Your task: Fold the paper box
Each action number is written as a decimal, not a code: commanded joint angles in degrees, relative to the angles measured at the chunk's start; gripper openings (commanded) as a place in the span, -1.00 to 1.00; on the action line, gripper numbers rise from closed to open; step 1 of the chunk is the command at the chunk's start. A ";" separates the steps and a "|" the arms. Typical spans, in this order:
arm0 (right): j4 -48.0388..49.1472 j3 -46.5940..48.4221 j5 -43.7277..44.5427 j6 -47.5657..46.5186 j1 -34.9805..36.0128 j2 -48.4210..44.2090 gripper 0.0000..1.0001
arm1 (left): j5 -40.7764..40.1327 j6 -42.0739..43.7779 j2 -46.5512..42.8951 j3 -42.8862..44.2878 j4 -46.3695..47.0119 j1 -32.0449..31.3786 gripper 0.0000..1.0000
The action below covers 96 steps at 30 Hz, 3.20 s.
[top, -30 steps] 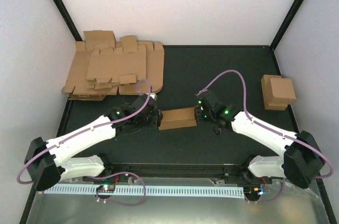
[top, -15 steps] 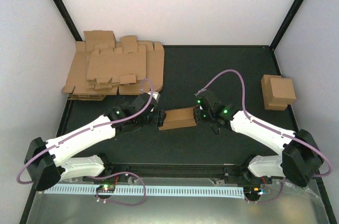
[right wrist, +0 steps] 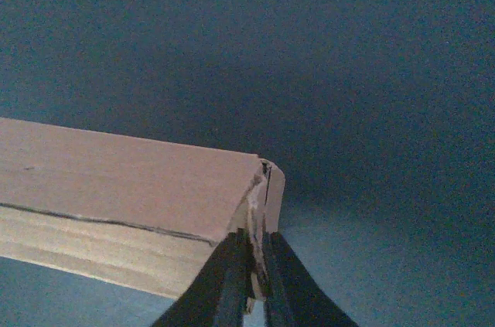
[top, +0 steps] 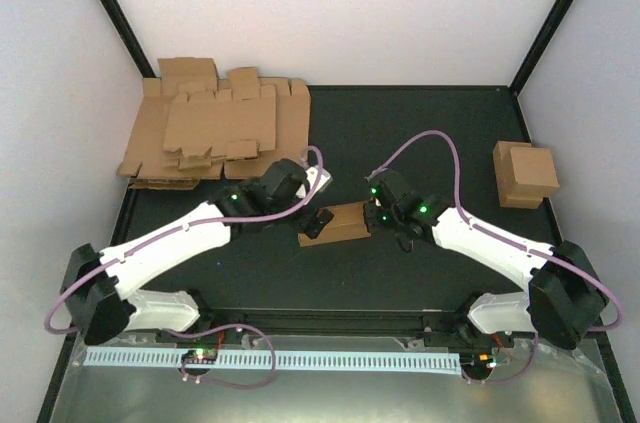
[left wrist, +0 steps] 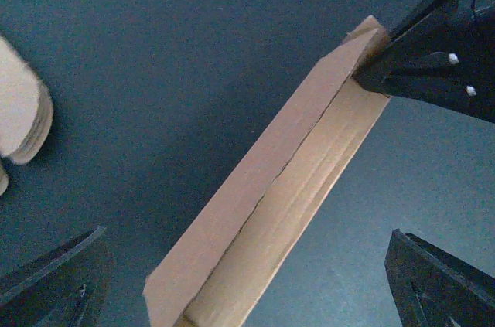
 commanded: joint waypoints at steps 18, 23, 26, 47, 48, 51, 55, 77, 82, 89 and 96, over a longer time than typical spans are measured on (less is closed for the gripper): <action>5.83 -4.03 -2.96 -2.27 -1.15 -6.76 -0.35 | 23.69 21.30 20.79 14.17 -3.23 3.72 0.97; 7.71 -6.49 -3.69 -2.12 -1.32 -9.84 -0.27 | 24.81 22.42 24.91 16.91 -6.63 3.36 0.97; 7.84 -6.53 -3.95 -2.03 -1.40 -9.45 -0.27 | 23.17 22.33 25.97 17.18 -6.88 3.27 0.97; 9.46 -6.40 -1.48 -2.36 -1.40 -6.01 -0.43 | 12.72 21.37 28.22 16.60 -8.55 2.66 0.67; 9.47 -6.52 -1.41 -2.33 -1.39 -5.99 -0.43 | 12.64 21.32 28.01 16.46 -8.32 2.59 0.67; 9.77 -6.68 -1.50 -2.56 -1.41 -5.74 -0.43 | 12.50 21.26 28.21 16.42 -8.35 2.32 0.58; 9.51 -5.94 -1.53 -2.76 -1.44 -4.62 -0.50 | 12.01 21.35 28.61 16.82 -8.66 1.87 0.48; 8.79 -4.12 -1.32 -3.04 -1.50 -1.37 -0.72 | 11.91 20.19 28.26 17.19 -8.94 1.24 0.18; 8.79 -4.12 -0.89 -2.91 -1.50 -1.42 -0.76 | 11.55 19.96 28.02 16.91 -9.07 1.16 0.15; 8.76 -4.06 -0.56 -2.90 -1.57 -2.53 -0.15 | 11.03 19.96 28.18 17.36 -9.59 0.98 0.13; 8.76 -3.50 1.44 -2.07 -1.50 -2.47 -0.44 | 10.78 19.78 28.35 17.58 -9.78 0.90 0.13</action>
